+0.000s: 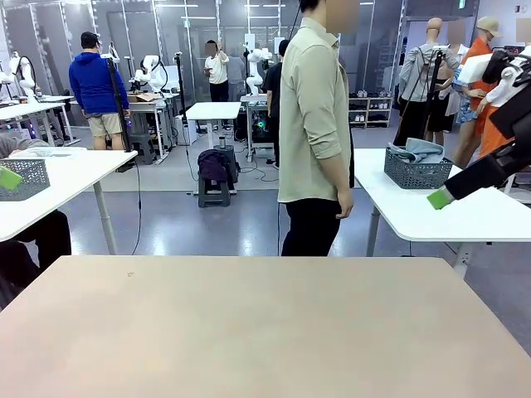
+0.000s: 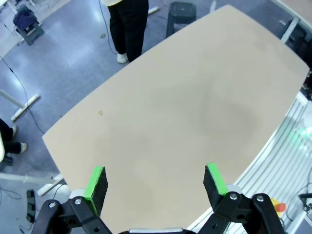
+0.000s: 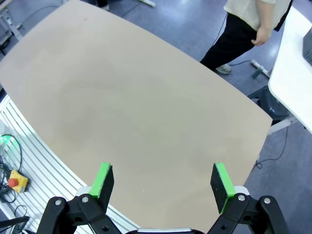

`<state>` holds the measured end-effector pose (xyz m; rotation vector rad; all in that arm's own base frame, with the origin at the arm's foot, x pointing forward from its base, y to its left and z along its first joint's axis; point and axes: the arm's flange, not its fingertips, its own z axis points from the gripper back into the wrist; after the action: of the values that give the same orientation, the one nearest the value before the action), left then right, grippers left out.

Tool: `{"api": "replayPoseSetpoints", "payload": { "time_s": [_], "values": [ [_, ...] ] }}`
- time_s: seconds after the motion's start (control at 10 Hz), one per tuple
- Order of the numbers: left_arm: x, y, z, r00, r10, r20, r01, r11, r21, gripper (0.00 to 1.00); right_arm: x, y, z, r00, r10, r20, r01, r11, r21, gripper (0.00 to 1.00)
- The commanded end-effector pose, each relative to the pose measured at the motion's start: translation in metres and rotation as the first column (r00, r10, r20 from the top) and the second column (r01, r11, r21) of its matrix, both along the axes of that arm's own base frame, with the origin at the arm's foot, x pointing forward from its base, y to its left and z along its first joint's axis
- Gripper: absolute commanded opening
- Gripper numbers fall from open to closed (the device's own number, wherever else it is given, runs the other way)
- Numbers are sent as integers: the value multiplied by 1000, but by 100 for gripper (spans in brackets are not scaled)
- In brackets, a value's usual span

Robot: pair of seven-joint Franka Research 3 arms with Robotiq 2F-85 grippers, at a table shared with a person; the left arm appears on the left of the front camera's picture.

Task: Fold the towels and place them in the basket.
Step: When a person lays out a Towel with hook on the table, fold it in half twice.

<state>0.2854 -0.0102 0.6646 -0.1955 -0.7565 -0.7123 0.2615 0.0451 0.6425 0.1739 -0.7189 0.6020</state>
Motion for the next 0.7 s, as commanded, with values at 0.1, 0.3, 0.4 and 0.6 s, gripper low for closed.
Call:
{"api": "replayPoseSetpoints", "payload": {
  "time_s": [0.1,0.3,0.4,0.6],
  "values": [
    [0,24,49,1000,-15,-18,14,1000,-28,100,-15,-28,53,1000,10,14,-11,997,81,100],
    [-8,40,83,999,-42,-27,40,996,-80,100,-34,-41,89,999,26,41,-31,989,146,100],
    [-14,50,92,997,-63,-50,57,992,-117,100,-41,-48,99,999,39,29,-44,984,173,100],
    [-25,64,108,994,-79,-75,70,990,-121,100,-57,-60,118,998,59,-7,-57,985,161,100]
  ]
}}
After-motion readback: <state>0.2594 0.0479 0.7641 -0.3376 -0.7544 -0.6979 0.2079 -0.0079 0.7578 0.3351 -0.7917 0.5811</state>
